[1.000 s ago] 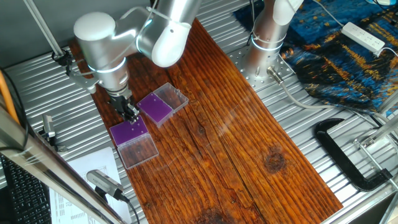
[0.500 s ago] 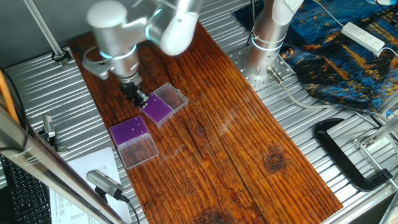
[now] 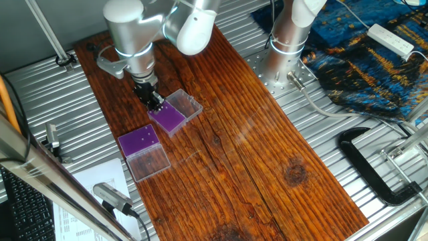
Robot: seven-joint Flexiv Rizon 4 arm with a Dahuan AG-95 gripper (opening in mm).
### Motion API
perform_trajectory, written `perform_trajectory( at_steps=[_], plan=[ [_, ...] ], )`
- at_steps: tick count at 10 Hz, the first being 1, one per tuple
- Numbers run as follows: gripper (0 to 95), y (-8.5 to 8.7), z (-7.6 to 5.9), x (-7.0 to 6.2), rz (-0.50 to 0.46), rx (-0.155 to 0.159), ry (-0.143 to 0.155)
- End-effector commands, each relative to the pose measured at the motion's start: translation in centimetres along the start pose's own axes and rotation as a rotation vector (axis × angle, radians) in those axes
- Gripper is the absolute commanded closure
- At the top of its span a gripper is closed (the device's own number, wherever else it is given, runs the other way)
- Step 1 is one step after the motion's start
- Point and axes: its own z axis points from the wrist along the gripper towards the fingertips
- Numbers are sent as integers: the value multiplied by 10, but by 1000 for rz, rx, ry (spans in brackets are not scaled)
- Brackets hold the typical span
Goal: Transfer all small pipette tips from one holder to another
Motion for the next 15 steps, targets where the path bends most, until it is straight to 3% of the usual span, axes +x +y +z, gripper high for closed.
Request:
perform_trajectory(
  at_steps=[1,7,8,11,15],
  plan=[
    [760,-1,-1,-1,-3,3,3],
    [760,-7,1,-6,-10,9,5],
    [950,-8,0,-5,-12,8,4],
    [950,-7,3,-5,-10,9,-3],
    [950,-9,-2,-6,-16,8,-5]
  ],
)
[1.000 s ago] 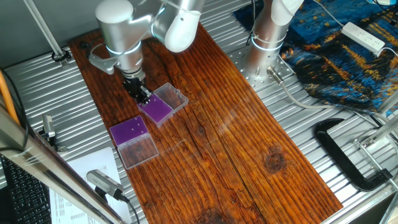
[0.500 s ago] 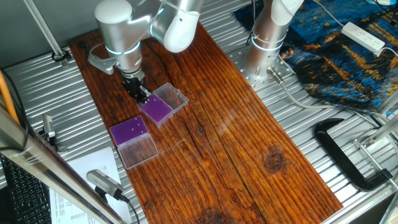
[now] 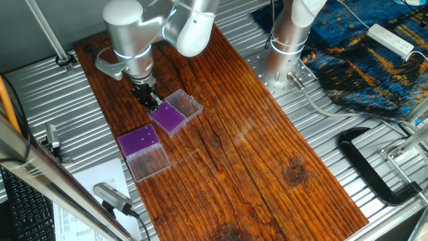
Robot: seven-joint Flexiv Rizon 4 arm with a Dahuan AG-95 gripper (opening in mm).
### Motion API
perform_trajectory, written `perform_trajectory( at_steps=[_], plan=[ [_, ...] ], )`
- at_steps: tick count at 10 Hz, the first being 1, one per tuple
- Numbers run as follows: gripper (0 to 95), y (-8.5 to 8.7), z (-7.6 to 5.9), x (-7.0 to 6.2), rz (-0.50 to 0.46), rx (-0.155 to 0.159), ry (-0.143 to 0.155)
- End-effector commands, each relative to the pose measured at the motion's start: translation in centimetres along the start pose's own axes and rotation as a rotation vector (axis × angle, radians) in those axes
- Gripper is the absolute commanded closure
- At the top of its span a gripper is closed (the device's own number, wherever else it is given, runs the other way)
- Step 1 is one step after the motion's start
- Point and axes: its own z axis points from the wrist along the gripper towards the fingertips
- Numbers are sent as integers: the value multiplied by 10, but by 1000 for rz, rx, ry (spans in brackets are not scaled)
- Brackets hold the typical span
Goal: Transfer all small pipette tips from one holder to another
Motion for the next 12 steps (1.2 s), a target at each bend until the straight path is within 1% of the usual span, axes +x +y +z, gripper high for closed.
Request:
perform_trajectory(
  at_steps=[1,3,4,6,7,8,9,11,12],
  plan=[
    [950,0,-3,0,-2,-2,-2],
    [950,-1,-12,-1,-6,-7,-2],
    [950,-2,-18,-1,-6,-10,3],
    [950,-3,-34,-5,-11,-17,14],
    [950,-4,-43,-8,-10,-22,14],
    [950,-4,-48,-12,-14,-23,15],
    [950,-5,-52,-19,-18,-24,11],
    [950,-4,-55,-33,-13,-22,7],
    [950,-2,-57,-47,-4,-20,9]
  ],
)
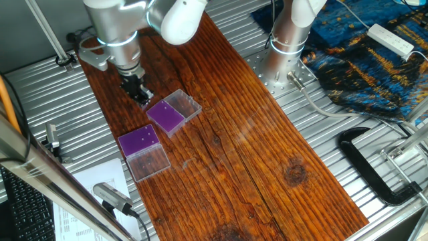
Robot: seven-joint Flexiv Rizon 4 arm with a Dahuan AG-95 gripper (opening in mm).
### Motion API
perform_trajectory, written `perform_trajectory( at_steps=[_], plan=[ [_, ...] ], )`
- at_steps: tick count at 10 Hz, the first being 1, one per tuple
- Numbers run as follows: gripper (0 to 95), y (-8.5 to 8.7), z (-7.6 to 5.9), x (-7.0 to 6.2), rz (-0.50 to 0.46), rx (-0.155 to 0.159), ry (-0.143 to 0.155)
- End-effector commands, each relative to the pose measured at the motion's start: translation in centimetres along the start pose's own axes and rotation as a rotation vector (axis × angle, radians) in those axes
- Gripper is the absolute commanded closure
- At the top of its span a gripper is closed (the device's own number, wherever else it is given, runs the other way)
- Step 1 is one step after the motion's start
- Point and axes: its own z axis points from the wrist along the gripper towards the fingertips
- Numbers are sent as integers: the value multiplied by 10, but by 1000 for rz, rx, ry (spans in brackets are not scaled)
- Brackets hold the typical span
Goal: Transfer all small pipette tips from one holder to another
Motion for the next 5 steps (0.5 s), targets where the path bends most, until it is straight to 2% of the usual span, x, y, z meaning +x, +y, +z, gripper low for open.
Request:
perform_trajectory(
  at_steps=[1,3,5],
  plan=[
    [950,4,-3,-26,15,1,-1],
    [950,13,-2,-51,30,1,1],
    [950,24,0,-70,57,9,5]
  ],
)
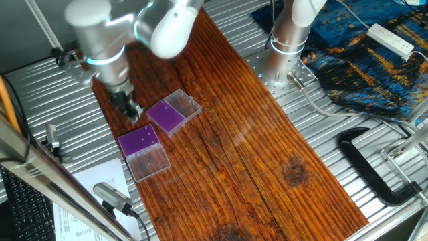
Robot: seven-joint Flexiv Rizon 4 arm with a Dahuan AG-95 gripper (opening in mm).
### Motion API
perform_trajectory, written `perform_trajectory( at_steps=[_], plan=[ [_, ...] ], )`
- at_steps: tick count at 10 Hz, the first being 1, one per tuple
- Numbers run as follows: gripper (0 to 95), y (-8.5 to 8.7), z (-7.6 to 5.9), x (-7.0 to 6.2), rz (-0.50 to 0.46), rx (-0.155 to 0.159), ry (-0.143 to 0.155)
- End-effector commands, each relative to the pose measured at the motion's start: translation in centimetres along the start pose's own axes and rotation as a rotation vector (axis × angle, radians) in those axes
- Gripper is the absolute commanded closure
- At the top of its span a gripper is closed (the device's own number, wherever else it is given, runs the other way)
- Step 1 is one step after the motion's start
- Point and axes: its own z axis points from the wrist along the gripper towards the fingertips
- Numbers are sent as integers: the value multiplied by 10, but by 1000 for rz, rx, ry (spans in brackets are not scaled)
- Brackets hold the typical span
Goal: Transfer all small pipette tips from one holder to another
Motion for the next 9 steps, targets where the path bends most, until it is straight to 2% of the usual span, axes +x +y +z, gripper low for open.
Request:
perform_trajectory(
  at_steps=[1,2,4,6,9],
  plan=[
    [950,12,2,-17,31,6,2],
    [950,17,4,-30,39,17,8],
    [950,16,9,-43,43,16,6],
    [950,16,14,-49,41,15,5],
    [950,18,19,-50,41,-5,-3]
  ],
)
